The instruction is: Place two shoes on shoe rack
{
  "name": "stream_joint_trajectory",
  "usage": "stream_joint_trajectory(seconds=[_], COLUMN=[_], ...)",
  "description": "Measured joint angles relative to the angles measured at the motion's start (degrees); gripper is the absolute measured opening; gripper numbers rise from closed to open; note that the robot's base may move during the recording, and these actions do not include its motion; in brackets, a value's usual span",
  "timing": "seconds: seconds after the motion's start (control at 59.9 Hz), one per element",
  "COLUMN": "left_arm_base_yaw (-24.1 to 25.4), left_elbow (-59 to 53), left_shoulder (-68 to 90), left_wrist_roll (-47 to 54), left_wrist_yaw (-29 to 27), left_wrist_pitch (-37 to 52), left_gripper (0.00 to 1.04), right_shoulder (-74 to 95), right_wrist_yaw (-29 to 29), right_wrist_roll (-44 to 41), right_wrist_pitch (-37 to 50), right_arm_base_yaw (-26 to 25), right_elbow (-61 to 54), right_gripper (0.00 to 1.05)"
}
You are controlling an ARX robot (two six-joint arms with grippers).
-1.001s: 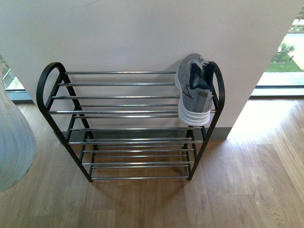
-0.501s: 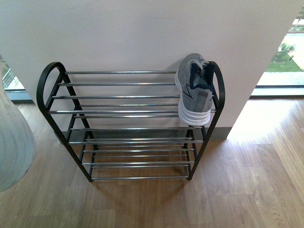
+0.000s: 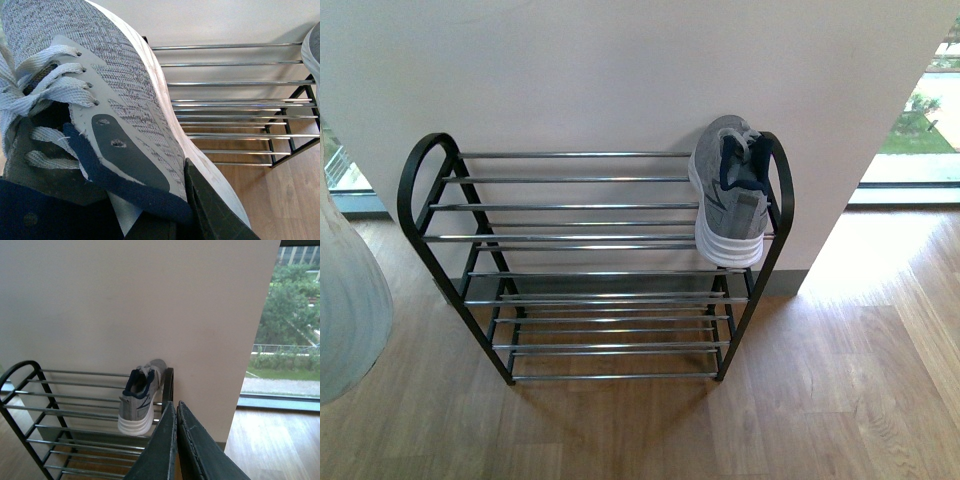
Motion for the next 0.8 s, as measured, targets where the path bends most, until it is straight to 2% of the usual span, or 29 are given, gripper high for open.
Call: stream_joint_trajectory(seconds=[0.517, 0.801], left_arm_base_yaw=[0.0, 0.0], left_elbow=[0.0, 0.0], left_shoulder=[0.0, 0.0], left_wrist_roll=[0.0, 0.0], left_wrist_yaw=[0.0, 0.0], left_wrist_pitch=[0.0, 0.0], left_gripper=[0.02, 0.02], right_shoulder=[-0.5, -0.5], right_wrist_yaw=[0.0, 0.0], right_wrist_roll=[0.0, -0.1], right_wrist_pitch=[-0.3, -0.3], right_arm_base_yaw=[0.1, 0.1], right_elbow=[0.0, 0.0], right_gripper=[0.02, 0.48])
